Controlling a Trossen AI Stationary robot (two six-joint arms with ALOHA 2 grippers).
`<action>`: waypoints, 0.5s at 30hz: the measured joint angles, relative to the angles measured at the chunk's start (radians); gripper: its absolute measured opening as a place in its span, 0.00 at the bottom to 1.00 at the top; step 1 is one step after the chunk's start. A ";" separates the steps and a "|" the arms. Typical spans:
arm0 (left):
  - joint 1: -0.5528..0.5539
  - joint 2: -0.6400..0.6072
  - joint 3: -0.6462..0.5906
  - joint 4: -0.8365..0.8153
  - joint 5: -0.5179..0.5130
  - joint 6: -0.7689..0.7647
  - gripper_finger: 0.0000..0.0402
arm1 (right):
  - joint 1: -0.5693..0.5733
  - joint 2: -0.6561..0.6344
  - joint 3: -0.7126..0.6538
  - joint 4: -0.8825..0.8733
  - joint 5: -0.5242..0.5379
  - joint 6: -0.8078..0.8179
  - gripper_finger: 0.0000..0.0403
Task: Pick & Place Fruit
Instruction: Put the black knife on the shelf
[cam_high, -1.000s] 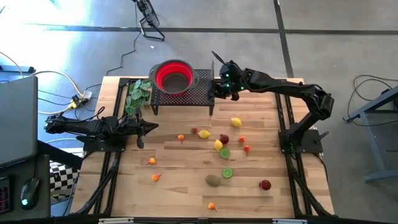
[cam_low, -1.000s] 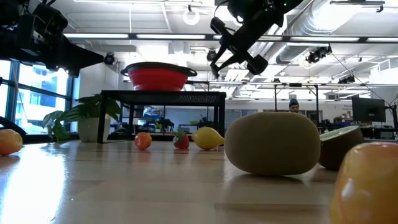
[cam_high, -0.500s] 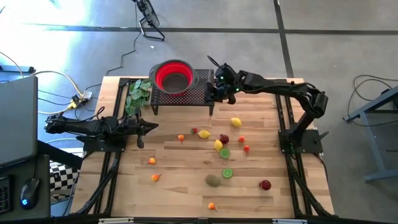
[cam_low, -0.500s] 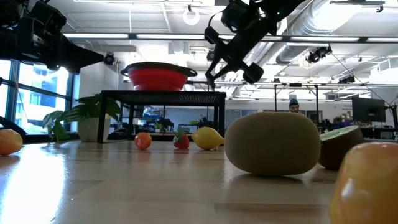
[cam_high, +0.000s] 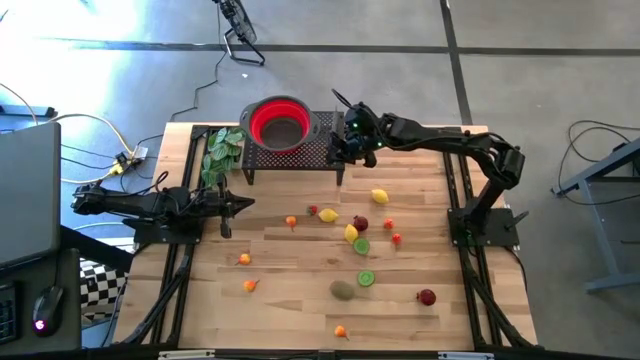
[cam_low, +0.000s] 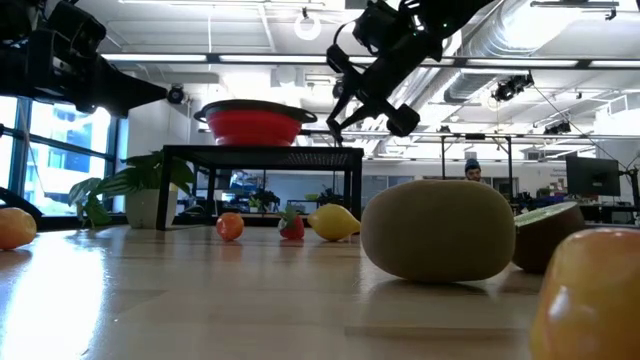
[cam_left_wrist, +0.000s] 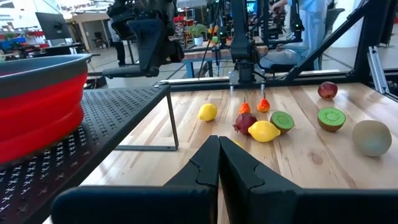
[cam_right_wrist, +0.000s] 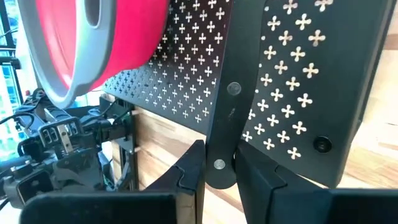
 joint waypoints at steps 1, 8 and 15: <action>0.000 0.000 0.000 0.000 0.000 0.000 0.01 | 0.000 0.000 0.000 0.000 0.004 -0.006 0.15; 0.000 0.000 0.000 -0.005 0.000 -0.001 0.01 | 0.000 0.000 0.000 0.000 0.026 -0.039 0.15; 0.000 0.000 0.000 -0.005 0.000 -0.002 0.01 | 0.021 0.000 0.000 0.000 0.080 -0.063 0.15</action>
